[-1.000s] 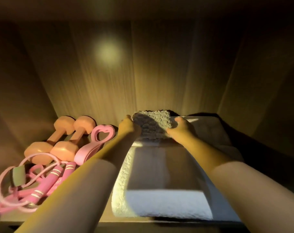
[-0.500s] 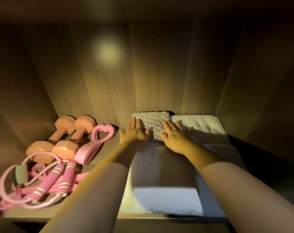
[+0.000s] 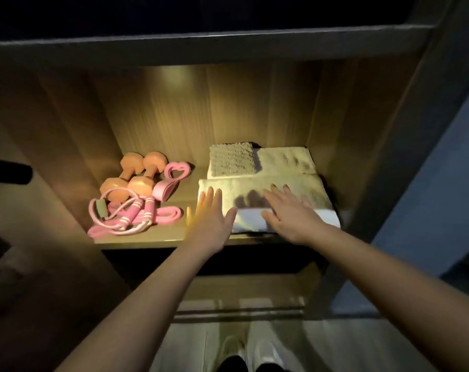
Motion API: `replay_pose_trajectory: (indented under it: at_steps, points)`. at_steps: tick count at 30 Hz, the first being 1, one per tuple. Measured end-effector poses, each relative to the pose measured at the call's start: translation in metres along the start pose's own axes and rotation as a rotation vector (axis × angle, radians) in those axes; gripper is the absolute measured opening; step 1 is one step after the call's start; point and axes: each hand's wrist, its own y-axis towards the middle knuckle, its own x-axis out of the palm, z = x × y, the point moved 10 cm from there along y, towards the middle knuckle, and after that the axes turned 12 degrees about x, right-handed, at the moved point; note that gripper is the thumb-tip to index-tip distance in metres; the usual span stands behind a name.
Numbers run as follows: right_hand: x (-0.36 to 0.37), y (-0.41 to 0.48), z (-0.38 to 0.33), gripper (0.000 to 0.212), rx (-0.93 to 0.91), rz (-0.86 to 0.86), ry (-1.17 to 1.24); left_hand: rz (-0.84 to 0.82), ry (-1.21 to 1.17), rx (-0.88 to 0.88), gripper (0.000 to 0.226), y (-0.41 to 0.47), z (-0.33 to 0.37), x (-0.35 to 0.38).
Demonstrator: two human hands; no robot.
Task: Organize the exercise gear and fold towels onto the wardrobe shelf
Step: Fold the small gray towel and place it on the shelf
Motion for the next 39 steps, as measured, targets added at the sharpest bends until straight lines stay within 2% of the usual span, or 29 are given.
replay_pose_trajectory:
  at_steps: [3, 10, 15, 18, 21, 23, 27, 31, 34, 36, 39]
  points:
    - [0.019, -0.074, -0.002, 0.062, -0.048, -0.026, 0.057, -0.003, -0.007, 0.063, 0.065, -0.074, 0.024, 0.008]
    - [0.094, -0.216, -0.005, 0.062, -0.070, -0.199, 0.164, -0.119, -0.108, 0.016, 0.061, -0.218, 0.038, 0.053]
    - [0.140, -0.274, -0.012, 0.062, -0.063, -0.288, 0.152, -0.164, -0.190, -0.011, 0.057, -0.287, 0.047, 0.079]
    - [0.154, -0.295, -0.015, 0.058, -0.062, -0.313, 0.220, -0.121, -0.255, 0.004, 0.046, -0.316, 0.054, 0.083]
    - [0.160, -0.308, -0.014, 0.051, -0.052, -0.285, 0.308, -0.077, -0.379, 0.023, 0.027, -0.339, 0.059, 0.085]
    - [0.160, -0.315, -0.014, 0.044, -0.054, -0.244, 0.357, -0.116, -0.377, 0.026, 0.019, -0.350, 0.062, 0.092]
    - [0.164, -0.323, -0.016, 0.026, -0.066, -0.218, 0.465, -0.165, -0.314, 0.053, 0.019, -0.357, 0.065, 0.105]
    - [0.160, -0.327, -0.012, 0.015, -0.016, -0.251, 0.646, -0.038, -0.414, 0.062, 0.019, -0.347, 0.066, 0.090]
    - [0.155, -0.331, -0.016, 0.015, -0.003, -0.372, 0.790, 0.061, -0.474, 0.160, 0.017, -0.335, 0.081, 0.064]
    - [0.152, -0.331, -0.017, 0.025, 0.008, -0.429, 0.852, 0.076, -0.489, 0.177, 0.014, -0.326, 0.085, 0.052]
    - [0.147, -0.322, -0.006, 0.028, 0.105, -0.390, 0.948, -0.047, -0.515, 0.003, 0.020, -0.325, 0.068, 0.059]
